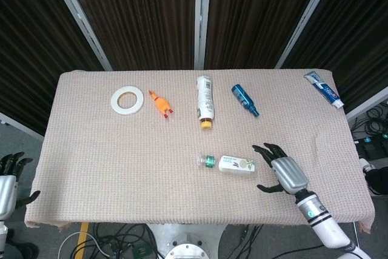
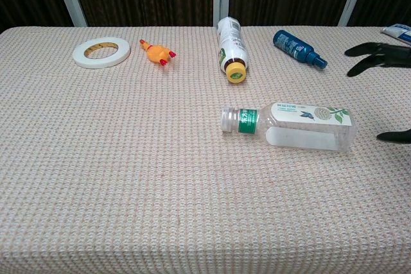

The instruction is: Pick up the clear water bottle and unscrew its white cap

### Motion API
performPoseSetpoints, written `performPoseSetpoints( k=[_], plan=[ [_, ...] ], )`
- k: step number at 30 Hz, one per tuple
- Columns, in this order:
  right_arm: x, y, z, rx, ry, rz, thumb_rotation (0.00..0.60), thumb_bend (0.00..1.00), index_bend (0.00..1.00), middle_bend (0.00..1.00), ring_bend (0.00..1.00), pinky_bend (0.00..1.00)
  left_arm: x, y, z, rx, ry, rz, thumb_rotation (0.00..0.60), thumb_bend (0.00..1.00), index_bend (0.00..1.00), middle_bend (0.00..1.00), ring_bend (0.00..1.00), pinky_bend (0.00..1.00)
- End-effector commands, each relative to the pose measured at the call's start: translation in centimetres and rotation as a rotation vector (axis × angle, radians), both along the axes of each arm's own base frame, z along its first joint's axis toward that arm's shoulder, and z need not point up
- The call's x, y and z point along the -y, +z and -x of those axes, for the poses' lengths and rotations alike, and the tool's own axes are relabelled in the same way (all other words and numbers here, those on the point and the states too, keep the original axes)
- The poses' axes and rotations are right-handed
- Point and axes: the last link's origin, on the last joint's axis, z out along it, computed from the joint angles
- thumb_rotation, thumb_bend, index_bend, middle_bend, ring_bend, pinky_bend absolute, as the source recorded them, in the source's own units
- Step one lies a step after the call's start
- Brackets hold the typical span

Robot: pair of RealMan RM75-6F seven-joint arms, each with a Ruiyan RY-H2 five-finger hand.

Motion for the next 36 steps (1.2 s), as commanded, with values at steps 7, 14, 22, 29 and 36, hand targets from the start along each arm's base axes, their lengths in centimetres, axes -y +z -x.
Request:
performPoseSetpoints(
  k=[7, 14, 22, 29, 36],
  plan=[
    [2.5, -4.7, -1.2, -0.003, -0.017, -0.052, 0.6, 0.06, 0.04, 0.18, 0.0, 0.07, -0.2, 0.2, 0.3, 0.0, 0.001, 0.002, 0.6, 0.0, 0.26, 0.14, 0.1, 0.05],
    [3.2, -6.1, -1.2, -0.005, -0.038, -0.064, 0.6, 0.09, 0.13, 0.23, 0.02, 0.1, -0.2, 0.2, 0.5, 0.001, 0.004, 0.001, 0.6, 0.0, 0.26, 0.14, 0.1, 0.05],
    [3.6, -7.2, -1.2, -0.008, -0.041, -0.073, 0.6, 0.11, 0.17, 0.27, 0.07, 0.13, -0.2, 0.3, 0.6, 0.003, 0.004, 0.002, 0.6, 0.0, 0.26, 0.14, 0.1, 0.05],
    [4.0, -7.5, -1.4, 0.019, -0.029, -0.037, 0.6, 0.25, 0.36, 0.4, 0.21, 0.28, -0.8, 0.2, 0.1, 0.005, -0.024, 0.014, 0.6, 0.0, 0.27, 0.14, 0.1, 0.05],
    [4.5, -6.4, -2.3, 0.144, 0.018, -0.037, 0.6, 0.34, 0.45, 0.42, 0.28, 0.36, -3.8, -0.2, -2.8, 0.07, -0.193, 0.061, 0.6, 0.0, 0.27, 0.14, 0.1, 0.05]
  ],
)
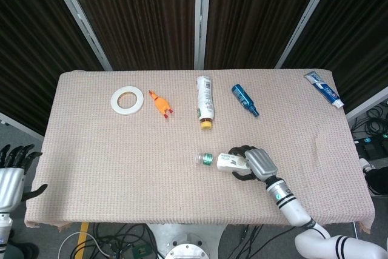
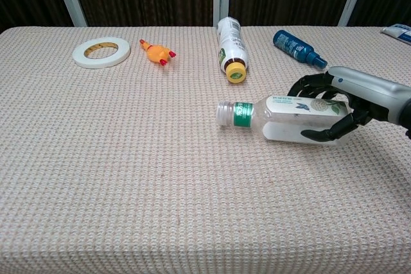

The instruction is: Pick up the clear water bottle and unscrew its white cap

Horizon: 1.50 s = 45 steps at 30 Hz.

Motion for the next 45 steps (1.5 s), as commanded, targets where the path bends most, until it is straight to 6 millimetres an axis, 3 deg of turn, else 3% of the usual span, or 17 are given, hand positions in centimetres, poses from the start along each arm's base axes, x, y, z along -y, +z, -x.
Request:
performPoseSetpoints(
  k=[1, 10, 19, 34, 45],
  plan=[
    [0.5, 0.9, -0.8, 0.103, 0.039, -0.009, 0.6, 0.35, 0.45, 0.42, 0.28, 0.36, -2.1, -0.5, -2.1, 0.05, -0.11, 0.047, 0.6, 0.0, 0.27, 0.14, 0.1, 0.05],
    [1.5, 1.4, -4.1, 0.329, 0.153, -0.101, 0.6, 0.4, 0.47, 0.44, 0.3, 0.39, -6.9, -3.1, -8.1, 0.204, -0.347, 0.245, 0.6, 0.0, 0.25, 0.14, 0.1, 0.05],
    [2.5, 1.0, -7.5, 0.446, 0.208, -0.191, 0.6, 0.43, 0.48, 0.44, 0.3, 0.39, -9.9, -6.2, -12.6, 0.317, -0.475, 0.306, 0.6, 0.0, 0.21, 0.14, 0.1, 0.05],
    [3.1, 0.5, -9.2, 0.49, 0.223, -0.199, 0.6, 0.44, 0.48, 0.45, 0.3, 0.39, -9.3, -8.7, -15.9, 0.431, -0.576, 0.31, 0.6, 0.0, 0.2, 0.14, 0.1, 0.05],
    [2.6, 0.0, -9.4, 0.49, 0.228, -0.216, 0.6, 0.44, 0.48, 0.45, 0.3, 0.39, -9.3, -9.4, -16.7, 0.442, -0.599, 0.314, 0.6, 0.0, 0.2, 0.14, 0.1, 0.05]
  ],
)
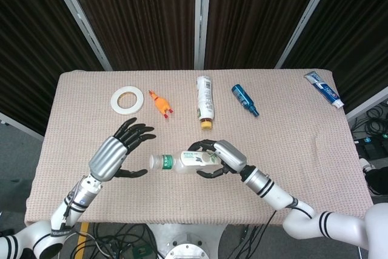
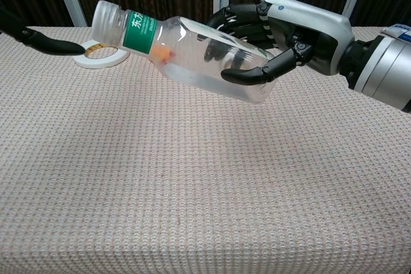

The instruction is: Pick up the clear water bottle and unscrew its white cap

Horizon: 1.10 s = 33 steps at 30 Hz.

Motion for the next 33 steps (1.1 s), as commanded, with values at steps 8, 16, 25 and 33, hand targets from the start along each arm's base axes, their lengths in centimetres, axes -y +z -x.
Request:
performPoseSetpoints(
  k=[8, 16, 25, 33],
  plan=[
    [-0.3, -0.4, -0.2, -0.005, 0.008, -0.01, 0.6, 0.44, 0.48, 0.45, 0.3, 0.39, 0.0, -0.5, -0.6, 0.012, -0.013, 0.0, 0.6, 0.0, 0.2, 0.14, 0.1, 0.05],
    [-0.3, -0.5, -0.2, -0.013, 0.007, -0.008, 0.6, 0.44, 0.48, 0.45, 0.3, 0.39, -0.1, 0.0, -1.2, 0.028, -0.029, -0.004, 0.6, 0.0, 0.2, 0.14, 0.1, 0.05],
    [0.0, -0.4, -0.1, -0.015, -0.002, 0.0, 0.6, 0.45, 0.49, 0.45, 0.31, 0.4, 0.4, 0.2, -1.4, 0.027, -0.044, -0.006, 0.6, 0.0, 0.2, 0.14, 0.1, 0.05],
    [0.1, -0.5, 0.0, -0.018, -0.005, -0.001, 0.6, 0.45, 0.49, 0.45, 0.31, 0.4, 0.5, 0.3, -1.5, 0.026, -0.054, -0.012, 0.6, 0.0, 0.2, 0.14, 0.1, 0.05]
  ],
)
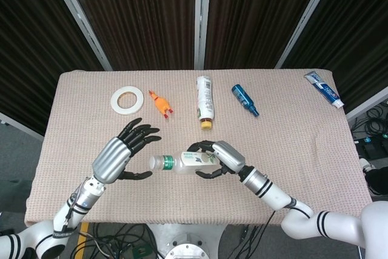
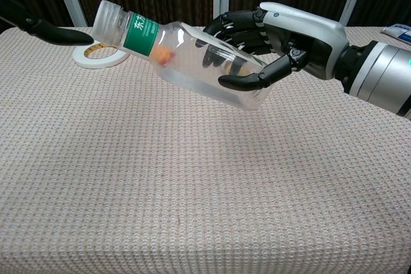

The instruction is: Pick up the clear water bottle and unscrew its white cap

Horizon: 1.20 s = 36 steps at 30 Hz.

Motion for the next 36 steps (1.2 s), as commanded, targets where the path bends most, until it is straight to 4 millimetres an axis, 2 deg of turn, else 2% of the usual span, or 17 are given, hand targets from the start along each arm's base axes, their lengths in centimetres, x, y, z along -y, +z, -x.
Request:
performPoseSetpoints(
  k=[1, 25, 36],
  plan=[
    [-0.03, 0.09, 0.02, 0.004, 0.0, 0.001, 0.6, 0.45, 0.49, 0.45, 0.31, 0.4, 0.0, 0.02, 0.11, -0.009, 0.0, -0.004, 0.6, 0.0, 0.2, 0.14, 0.1, 0.05],
    [-0.19, -0.47, -0.16, -0.022, 0.009, -0.011, 0.6, 0.45, 0.49, 0.46, 0.31, 0.4, 0.22, 0.13, -0.46, 0.001, -0.022, -0.007, 0.6, 0.0, 0.2, 0.14, 0.1, 0.05],
    [-0.47, 0.03, -0.07, -0.005, 0.014, -0.001, 0.6, 0.45, 0.5, 0.46, 0.31, 0.4, 0.11, -0.14, -0.02, -0.015, -0.007, -0.01, 0.6, 0.0, 0.2, 0.14, 0.1, 0.05]
  ],
)
